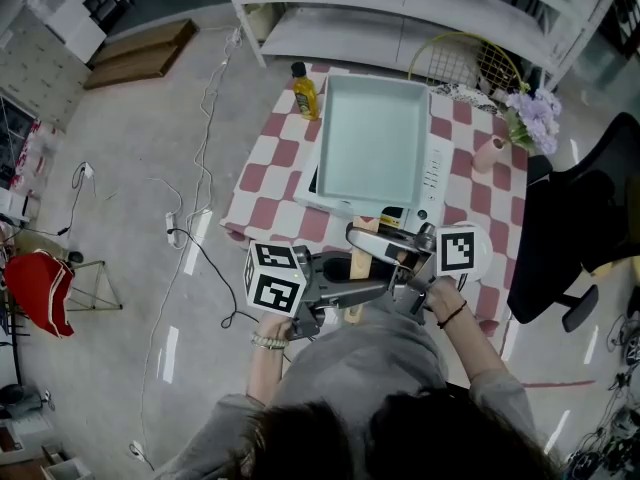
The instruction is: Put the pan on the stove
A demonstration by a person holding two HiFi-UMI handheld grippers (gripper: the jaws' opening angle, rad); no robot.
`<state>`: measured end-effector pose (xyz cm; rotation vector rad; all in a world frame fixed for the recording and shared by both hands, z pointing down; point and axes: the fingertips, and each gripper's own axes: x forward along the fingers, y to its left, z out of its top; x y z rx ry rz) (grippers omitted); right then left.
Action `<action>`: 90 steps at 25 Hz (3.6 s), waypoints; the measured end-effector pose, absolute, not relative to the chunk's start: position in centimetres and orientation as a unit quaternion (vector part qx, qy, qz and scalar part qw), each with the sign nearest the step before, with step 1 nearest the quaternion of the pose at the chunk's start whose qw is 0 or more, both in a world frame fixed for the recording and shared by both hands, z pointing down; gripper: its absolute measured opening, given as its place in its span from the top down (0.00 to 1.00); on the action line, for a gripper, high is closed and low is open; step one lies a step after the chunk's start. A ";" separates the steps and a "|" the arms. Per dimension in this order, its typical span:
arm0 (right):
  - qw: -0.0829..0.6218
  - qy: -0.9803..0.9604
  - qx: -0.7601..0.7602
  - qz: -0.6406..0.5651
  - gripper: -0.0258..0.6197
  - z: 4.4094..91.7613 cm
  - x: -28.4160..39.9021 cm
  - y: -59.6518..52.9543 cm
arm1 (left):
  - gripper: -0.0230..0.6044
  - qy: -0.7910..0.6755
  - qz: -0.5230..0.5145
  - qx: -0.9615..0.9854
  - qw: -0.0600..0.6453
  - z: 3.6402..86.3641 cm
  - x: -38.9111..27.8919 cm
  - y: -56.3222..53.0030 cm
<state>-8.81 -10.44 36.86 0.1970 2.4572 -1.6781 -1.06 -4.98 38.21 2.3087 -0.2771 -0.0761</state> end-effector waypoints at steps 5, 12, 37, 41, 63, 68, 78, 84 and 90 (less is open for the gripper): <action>0.074 0.820 0.074 -0.563 0.67 37.5 -9.0 -12.3 | 0.74 -0.119 -0.029 0.907 0.402 38.9 -1.2 -7.0; 0.066 0.811 0.083 -0.575 0.67 38.5 -8.9 -14.3 | 0.74 -0.128 -0.020 0.901 0.415 39.6 -1.1 -9.1; 0.102 0.785 0.012 -0.611 0.67 42.4 -11.6 -17.4 | 0.74 -0.057 0.014 0.885 0.463 43.0 -4.5 -10.9; 0.109 0.780 -0.004 -0.616 0.67 43.4 -11.9 -17.5 | 0.74 -0.044 0.024 0.882 0.469 43.8 -5.1 -10.8; 0.113 0.754 -0.027 -0.647 0.67 47.0 -12.2 -17.7 | 0.73 -0.023 0.036 0.867 0.497 46.9 -5.5 -10.7; 0.112 0.750 -0.027 -0.651 0.67 47.7 -12.1 -17.8 | 0.73 -0.026 0.032 0.864 0.502 47.5 -5.4 -10.8; 0.109 0.740 -0.027 -0.663 0.67 48.8 -12.3 -17.7 | 0.73 -0.030 0.028 0.857 0.513 48.4 -5.4 -10.8; 0.114 0.737 -0.033 -0.666 0.67 49.1 -12.3 -17.8 | 0.72 -0.027 0.022 0.854 0.519 48.4 -5.4 -10.9; 0.120 0.734 -0.040 -0.667 0.67 49.0 -12.3 -18.0 | 0.73 -0.019 0.019 0.853 0.522 48.3 -5.7 -11.0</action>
